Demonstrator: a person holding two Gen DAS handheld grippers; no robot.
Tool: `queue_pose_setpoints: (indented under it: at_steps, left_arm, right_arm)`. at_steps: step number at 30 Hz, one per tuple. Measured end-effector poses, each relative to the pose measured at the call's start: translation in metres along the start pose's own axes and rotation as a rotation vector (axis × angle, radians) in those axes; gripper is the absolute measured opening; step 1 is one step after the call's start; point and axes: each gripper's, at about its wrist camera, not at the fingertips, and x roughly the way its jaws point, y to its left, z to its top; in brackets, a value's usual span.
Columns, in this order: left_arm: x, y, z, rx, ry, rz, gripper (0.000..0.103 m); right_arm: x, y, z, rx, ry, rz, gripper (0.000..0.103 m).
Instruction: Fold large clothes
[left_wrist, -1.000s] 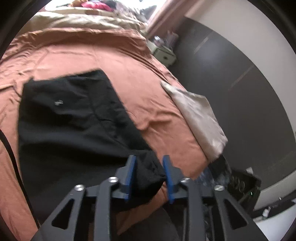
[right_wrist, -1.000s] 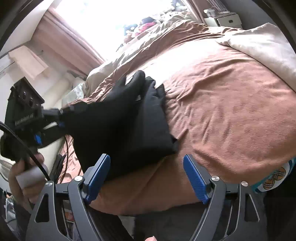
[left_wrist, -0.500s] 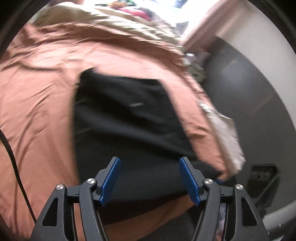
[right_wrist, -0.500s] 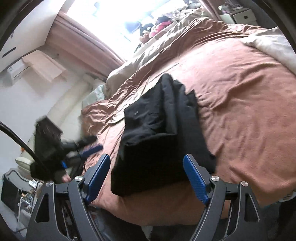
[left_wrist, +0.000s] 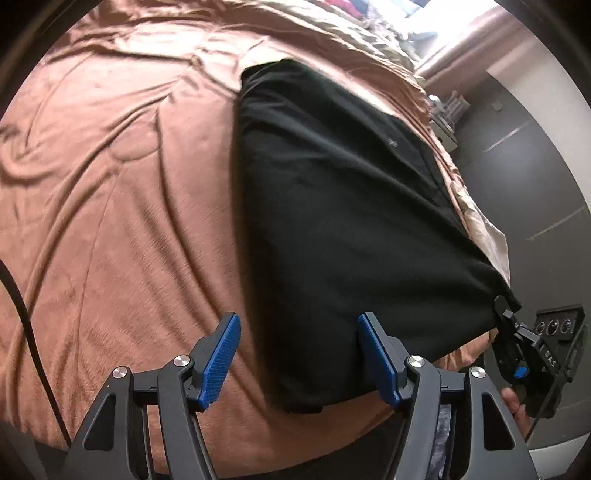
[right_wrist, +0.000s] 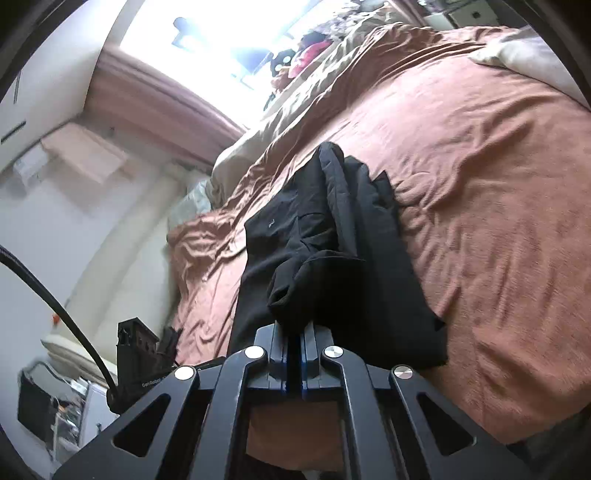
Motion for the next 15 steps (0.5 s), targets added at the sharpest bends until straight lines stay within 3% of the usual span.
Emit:
queue_pose_setpoints:
  at_steps: [6, 15]
  left_arm:
    - [0.015, -0.031, -0.001, 0.088, 0.013, 0.000, 0.067]
    - [0.047, -0.042, -0.012, 0.151, -0.004, 0.084, 0.067]
  right_arm:
    - [-0.012, -0.036, -0.016, 0.066, -0.003, -0.043, 0.000]
    - [-0.009, -0.072, -0.042, 0.138, 0.030, -0.104, 0.000]
